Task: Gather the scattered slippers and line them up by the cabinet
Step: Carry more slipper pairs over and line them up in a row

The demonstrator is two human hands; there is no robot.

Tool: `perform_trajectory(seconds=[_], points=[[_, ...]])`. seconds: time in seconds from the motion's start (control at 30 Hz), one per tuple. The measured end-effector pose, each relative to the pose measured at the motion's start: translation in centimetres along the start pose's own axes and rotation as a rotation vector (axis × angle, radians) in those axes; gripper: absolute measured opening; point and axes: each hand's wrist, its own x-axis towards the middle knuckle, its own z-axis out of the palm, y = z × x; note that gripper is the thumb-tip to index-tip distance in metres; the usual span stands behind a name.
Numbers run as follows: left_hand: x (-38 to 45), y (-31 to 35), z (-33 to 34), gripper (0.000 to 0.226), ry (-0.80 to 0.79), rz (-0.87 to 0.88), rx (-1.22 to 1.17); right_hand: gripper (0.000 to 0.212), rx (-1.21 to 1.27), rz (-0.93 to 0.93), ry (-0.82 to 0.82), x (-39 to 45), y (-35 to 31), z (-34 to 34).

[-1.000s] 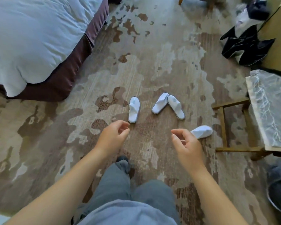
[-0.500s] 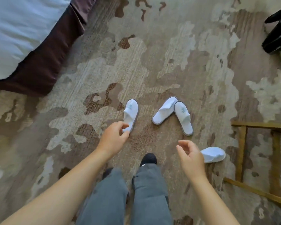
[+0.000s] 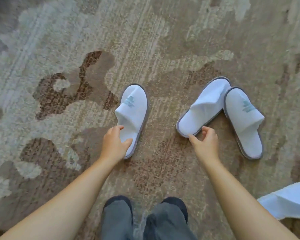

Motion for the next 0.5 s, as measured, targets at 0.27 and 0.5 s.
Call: perform_trajectory(seconds=[0.27, 0.5], points=[[7.4, -6.6, 6.2, 0.090, 0.095, -0.098, -0.004, 0.087, 0.018, 0.147, 0.207, 9.4, 5.0, 7.3], [7.6, -6.6, 7.3, 0.090, 0.130, -0.167, 0.006, 0.099, 0.076, 0.255, 0.278, 10.2, 5.3, 7.5]])
